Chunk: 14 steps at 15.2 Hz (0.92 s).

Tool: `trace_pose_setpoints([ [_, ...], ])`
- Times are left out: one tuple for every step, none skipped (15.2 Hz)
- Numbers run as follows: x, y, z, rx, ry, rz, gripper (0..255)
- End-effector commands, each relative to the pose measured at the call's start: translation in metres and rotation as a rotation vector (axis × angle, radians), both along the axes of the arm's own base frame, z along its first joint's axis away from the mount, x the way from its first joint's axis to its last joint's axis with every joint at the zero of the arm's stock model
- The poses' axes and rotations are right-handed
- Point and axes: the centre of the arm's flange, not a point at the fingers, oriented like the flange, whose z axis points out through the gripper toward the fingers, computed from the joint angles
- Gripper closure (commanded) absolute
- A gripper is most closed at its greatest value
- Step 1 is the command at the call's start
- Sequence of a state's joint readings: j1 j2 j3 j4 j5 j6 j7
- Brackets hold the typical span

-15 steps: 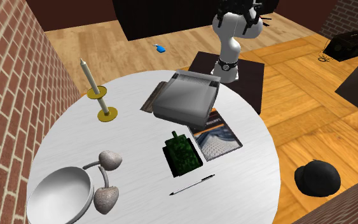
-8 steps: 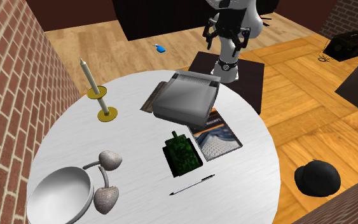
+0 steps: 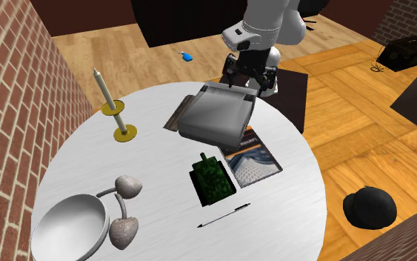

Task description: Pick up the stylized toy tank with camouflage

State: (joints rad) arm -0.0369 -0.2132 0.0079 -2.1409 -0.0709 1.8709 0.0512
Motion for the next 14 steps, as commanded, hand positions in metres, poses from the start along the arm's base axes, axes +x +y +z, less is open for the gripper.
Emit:
trace_pose_setpoints([
  [0.025,-0.003,-0.016,0.002,0.002,0.004,0],
  [0.036,-0.005,-0.024,0.003,0.004,0.005,0],
  [0.047,-0.006,-0.031,0.004,0.005,0.007,0],
  [0.058,-0.008,-0.039,0.005,0.006,0.008,0],
  [0.069,-0.009,-0.046,0.006,0.007,0.010,0],
  [0.080,-0.011,-0.054,0.007,0.009,0.012,0],
  [0.090,-0.012,-0.061,0.008,0.010,0.013,0],
  [0.101,-0.014,-0.069,0.009,0.011,0.015,0],
  [0.112,-0.015,-0.077,0.010,0.012,0.017,0],
  [0.123,-0.017,-0.084,0.011,0.014,0.018,0],
  [0.134,-0.018,-0.092,0.012,0.015,0.020,0],
  [0.145,-0.019,-0.099,0.013,0.016,0.022,0],
  [0.156,-0.021,-0.107,0.014,0.017,0.023,0],
  [0.167,-0.022,-0.115,0.015,0.019,0.025,0],
])
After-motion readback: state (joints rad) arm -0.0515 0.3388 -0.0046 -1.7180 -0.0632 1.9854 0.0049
